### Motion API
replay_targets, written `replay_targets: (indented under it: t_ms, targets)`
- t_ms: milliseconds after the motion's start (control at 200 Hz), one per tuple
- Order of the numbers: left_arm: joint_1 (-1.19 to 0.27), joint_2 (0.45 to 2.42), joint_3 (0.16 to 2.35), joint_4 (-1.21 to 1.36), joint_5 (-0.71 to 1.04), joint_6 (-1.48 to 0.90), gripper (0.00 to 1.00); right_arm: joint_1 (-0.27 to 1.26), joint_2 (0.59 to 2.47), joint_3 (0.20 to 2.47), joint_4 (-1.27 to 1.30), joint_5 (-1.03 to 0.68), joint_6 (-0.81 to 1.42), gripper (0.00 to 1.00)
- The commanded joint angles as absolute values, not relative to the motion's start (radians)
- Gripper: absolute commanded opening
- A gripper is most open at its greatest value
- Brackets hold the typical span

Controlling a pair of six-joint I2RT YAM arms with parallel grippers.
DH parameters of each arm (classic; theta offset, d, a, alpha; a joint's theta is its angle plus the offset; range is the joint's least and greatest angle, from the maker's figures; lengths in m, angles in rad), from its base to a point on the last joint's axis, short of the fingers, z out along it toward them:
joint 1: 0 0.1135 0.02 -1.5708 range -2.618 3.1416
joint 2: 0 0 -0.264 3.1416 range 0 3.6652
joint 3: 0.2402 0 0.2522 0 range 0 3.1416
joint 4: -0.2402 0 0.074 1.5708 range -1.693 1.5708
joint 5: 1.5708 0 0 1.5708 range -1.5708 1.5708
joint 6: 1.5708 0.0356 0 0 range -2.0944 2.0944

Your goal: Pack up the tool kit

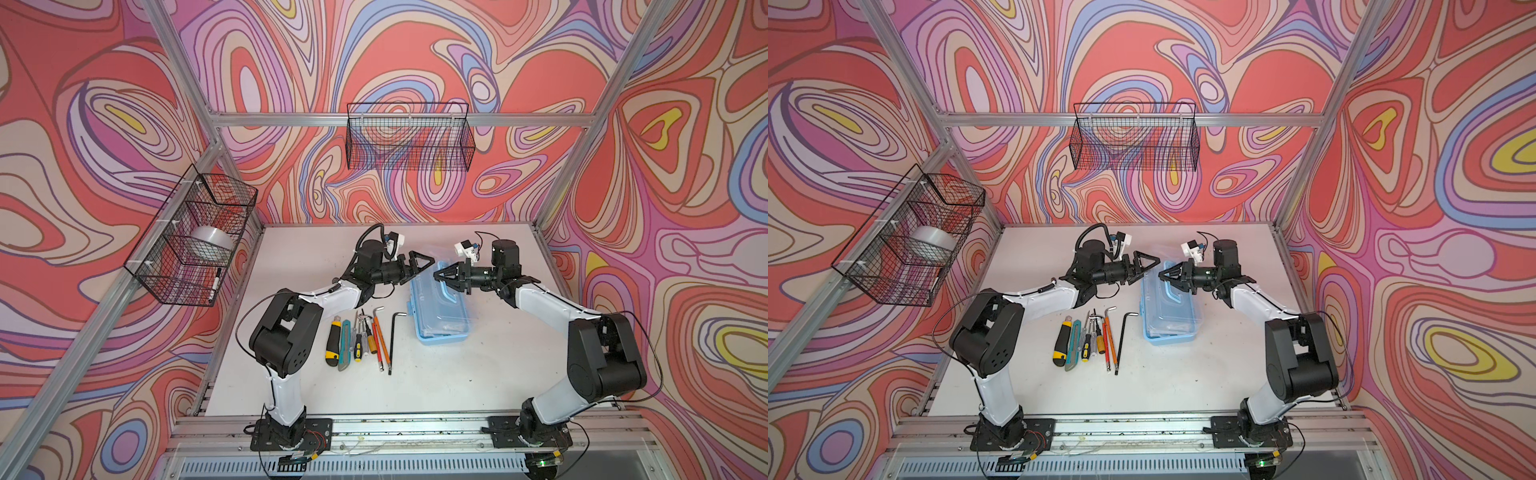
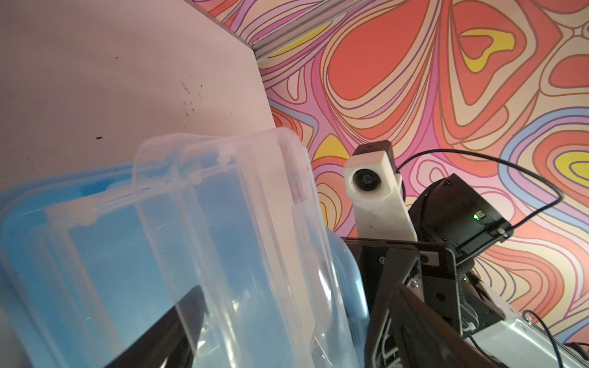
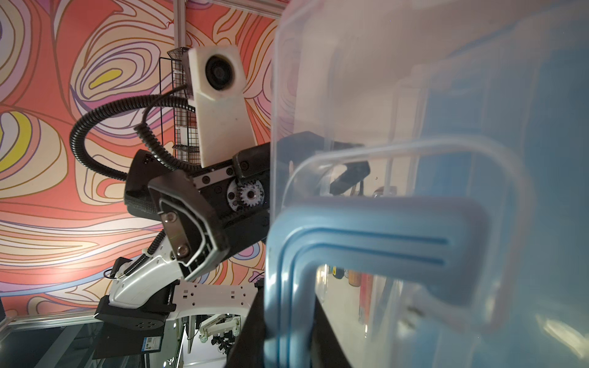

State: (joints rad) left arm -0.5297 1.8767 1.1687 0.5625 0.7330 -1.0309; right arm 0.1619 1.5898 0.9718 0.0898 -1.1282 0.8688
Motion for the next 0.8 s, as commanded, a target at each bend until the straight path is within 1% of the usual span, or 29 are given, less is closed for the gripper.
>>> replay_targets:
  t_ms: [0,110,145,180,195,215,295,340,401,441,501,606,736,796]
  targets:
    - [-0.542,1.897,1.203,0.618,0.754,-1.047,0.90,0.158,1.555,0.979,0.065,-1.139,0.792,0.00]
    - [-0.549,1.902,1.219,0.612,0.756,-1.046,0.90,0.155,1.555,0.987,0.010,-1.113,0.746,0.00]
    - [-0.549,1.900,1.221,0.609,0.753,-1.044,0.90,0.156,1.551,0.994,-0.017,-1.100,0.725,0.09]
    - [-0.550,1.899,1.223,0.609,0.752,-1.044,0.90,0.154,1.546,1.000,-0.039,-1.088,0.706,0.20]
    - [-0.551,1.899,1.226,0.607,0.751,-1.043,0.90,0.154,1.543,1.002,-0.051,-1.082,0.700,0.28]
    - [-0.551,1.899,1.228,0.604,0.751,-1.043,0.90,0.154,1.540,1.007,-0.067,-1.074,0.687,0.33]
    - [-0.554,1.901,1.242,0.599,0.752,-1.043,0.90,0.152,1.529,1.023,-0.117,-1.047,0.652,0.48]
    - [-0.556,1.902,1.250,0.592,0.750,-1.041,0.90,0.150,1.524,1.034,-0.145,-1.031,0.636,0.52]
    - [-0.561,1.904,1.262,0.581,0.750,-1.037,0.89,0.149,1.521,1.047,-0.185,-0.998,0.613,0.60]
    - [-0.564,1.904,1.268,0.571,0.747,-1.033,0.89,0.148,1.521,1.058,-0.213,-0.978,0.599,0.62]
    - [-0.567,1.903,1.280,0.556,0.744,-1.025,0.89,0.146,1.519,1.097,-0.326,-0.911,0.541,0.64]
    - [-0.573,1.902,1.293,0.539,0.741,-1.020,0.89,0.143,1.493,1.114,-0.405,-0.819,0.504,0.69]
    - [-0.586,1.917,1.327,0.514,0.742,-1.014,0.89,0.142,1.446,1.131,-0.498,-0.695,0.479,0.71]
    - [-0.595,1.927,1.349,0.502,0.742,-1.010,0.89,0.141,1.414,1.141,-0.542,-0.596,0.475,0.71]
